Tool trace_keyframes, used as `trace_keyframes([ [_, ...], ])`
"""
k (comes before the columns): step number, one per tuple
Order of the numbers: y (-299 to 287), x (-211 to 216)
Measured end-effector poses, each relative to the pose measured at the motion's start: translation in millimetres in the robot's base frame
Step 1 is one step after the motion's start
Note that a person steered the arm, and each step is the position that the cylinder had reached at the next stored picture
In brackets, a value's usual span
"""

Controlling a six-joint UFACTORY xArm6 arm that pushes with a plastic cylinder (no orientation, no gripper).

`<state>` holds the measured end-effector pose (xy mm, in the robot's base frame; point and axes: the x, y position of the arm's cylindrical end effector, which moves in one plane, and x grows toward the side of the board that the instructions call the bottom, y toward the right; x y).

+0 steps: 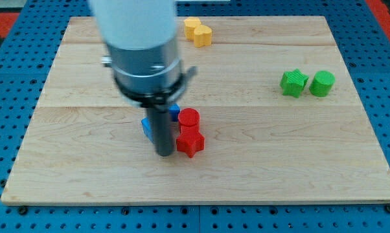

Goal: Push the red star to the top right

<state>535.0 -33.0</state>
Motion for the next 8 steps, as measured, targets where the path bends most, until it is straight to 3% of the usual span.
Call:
trace_keyframes([
  [2,37.2,11.5],
  [3,56.2,-21.7],
  [5,46.8,-134.3],
  [6,27.5,-144.2],
  [7,61.2,-140.6],
  [8,97.8,-179.8],
])
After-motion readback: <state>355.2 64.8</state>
